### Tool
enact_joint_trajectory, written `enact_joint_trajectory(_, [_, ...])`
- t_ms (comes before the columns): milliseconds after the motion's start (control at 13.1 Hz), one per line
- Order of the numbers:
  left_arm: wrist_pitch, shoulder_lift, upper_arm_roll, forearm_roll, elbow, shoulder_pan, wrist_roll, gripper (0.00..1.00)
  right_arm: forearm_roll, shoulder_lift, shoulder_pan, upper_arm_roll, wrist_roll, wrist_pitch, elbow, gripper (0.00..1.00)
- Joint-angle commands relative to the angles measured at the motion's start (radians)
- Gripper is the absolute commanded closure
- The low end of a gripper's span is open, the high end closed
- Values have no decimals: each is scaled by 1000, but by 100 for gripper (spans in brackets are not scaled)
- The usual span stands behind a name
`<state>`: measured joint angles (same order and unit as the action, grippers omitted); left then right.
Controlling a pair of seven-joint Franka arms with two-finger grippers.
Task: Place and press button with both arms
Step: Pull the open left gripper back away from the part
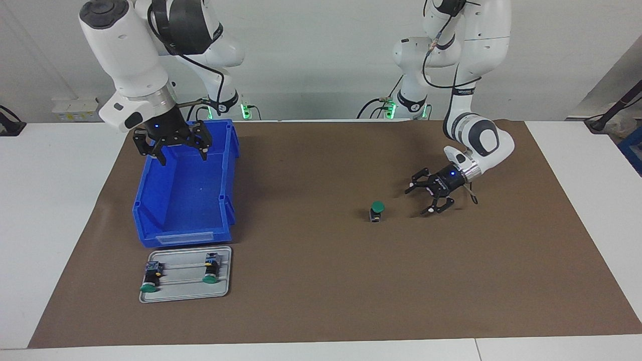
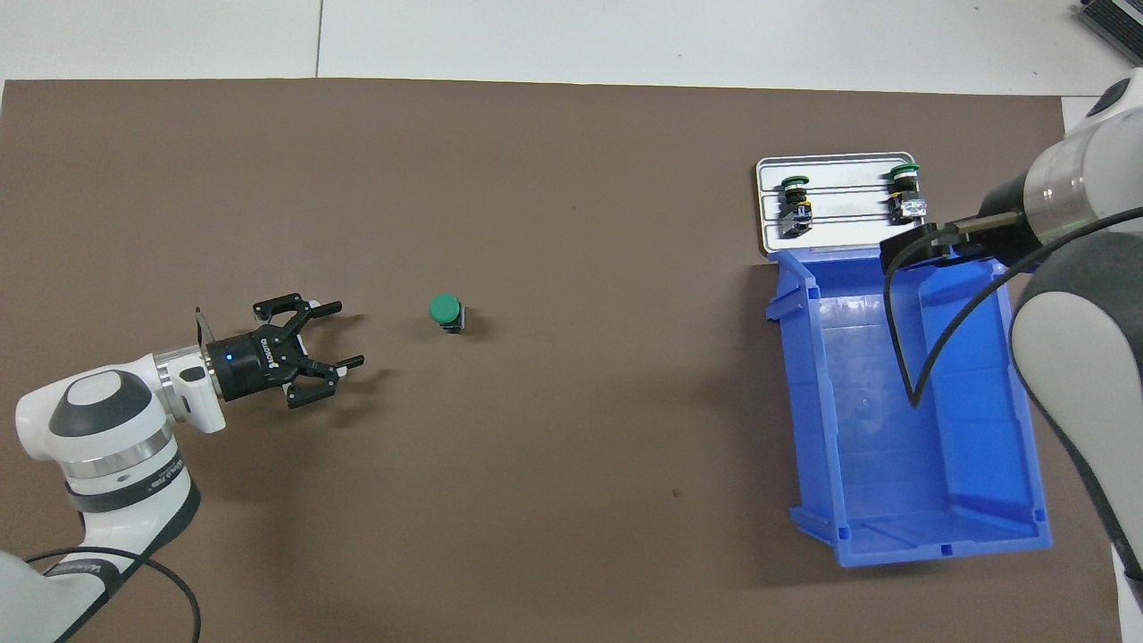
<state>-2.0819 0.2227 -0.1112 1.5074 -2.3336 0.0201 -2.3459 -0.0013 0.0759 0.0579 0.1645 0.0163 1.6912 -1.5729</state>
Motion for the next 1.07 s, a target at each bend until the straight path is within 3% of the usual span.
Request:
enact_joint_trajectory(0, [-4,-11,7,-117,37,-58,141,13,29,-25,13,4,30,13,-32,0])
enact_joint_trajectory(228, [-41,-17,-5,-144,68,-68,258,13,29,-25,13,4,30,13,-32,1])
enact_joint_trajectory(533, [-178,-101,-2,-249,88,-45,530,13,29,-25,16,4,30,12,-32,0])
enact_joint_trajectory(990, [-162,-180,5,-679,210,-40,1070,13,29,-25,17,4,30,13,-32,0])
